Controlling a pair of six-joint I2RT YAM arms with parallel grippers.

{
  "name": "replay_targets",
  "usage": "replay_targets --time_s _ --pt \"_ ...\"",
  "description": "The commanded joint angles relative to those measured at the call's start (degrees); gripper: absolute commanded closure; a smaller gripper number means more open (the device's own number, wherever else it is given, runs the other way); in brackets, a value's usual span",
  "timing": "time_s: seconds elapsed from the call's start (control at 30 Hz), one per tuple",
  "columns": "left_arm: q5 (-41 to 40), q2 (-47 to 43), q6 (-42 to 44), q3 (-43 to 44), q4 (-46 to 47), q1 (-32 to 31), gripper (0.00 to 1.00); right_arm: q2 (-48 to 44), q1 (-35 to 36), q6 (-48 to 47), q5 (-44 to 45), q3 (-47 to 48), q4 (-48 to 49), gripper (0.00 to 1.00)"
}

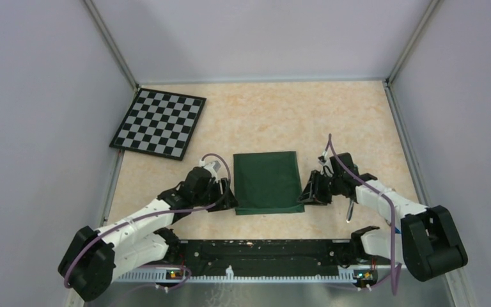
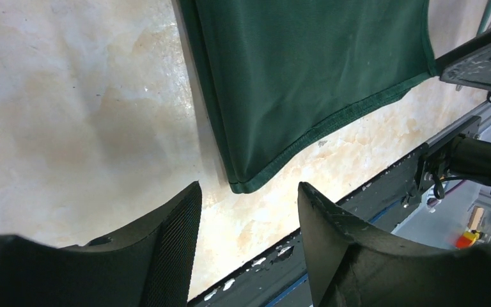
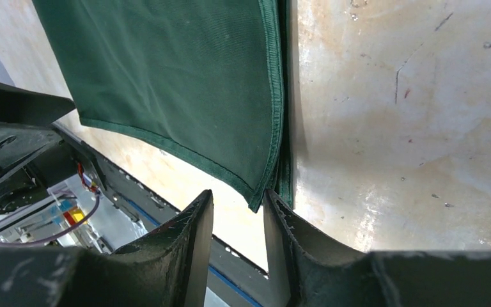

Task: Fold the napkin into a case and place the utensils inside
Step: Pick up the top corner of the square-folded napkin from the center of the board.

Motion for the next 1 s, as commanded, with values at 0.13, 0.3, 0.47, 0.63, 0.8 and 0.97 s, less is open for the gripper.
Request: replay_targets --time_s 0.13,0.3,0.47,0.63,0.8,0.97 --pt "-1.26 3.1 0.99 2.74 1.15 -0.2 0.37 -0.52 -0.15 -0.17 -0.67 2.72 1.34 0.69" --pt "-2.04 2.56 0.88 2.86 0.3 -0.16 0.38 1.82 -0.13 1.12 -1.72 1.06 5.14 0.7" --pt "-3.62 3.59 1.2 3.41 -0.48 -0.18 0.41 2.49 -0.05 1.47 -1.29 0.7 6.04 0.81" --pt "-3.33 6.54 1.82 4.8 0.18 -0.16 0.44 2.85 -0.14 0.42 0.32 1.41 3.91 0.7" --pt "-3.39 6.21 1.82 5.0 0.4 -0.17 0.46 2.51 -0.08 0.85 0.6 0.37 4.24 0.68" --pt "-4.49 6.13 2.52 4.98 -0.69 -0.17 0.48 2.4 -0.14 1.66 0.45 -1.08 5.13 0.68"
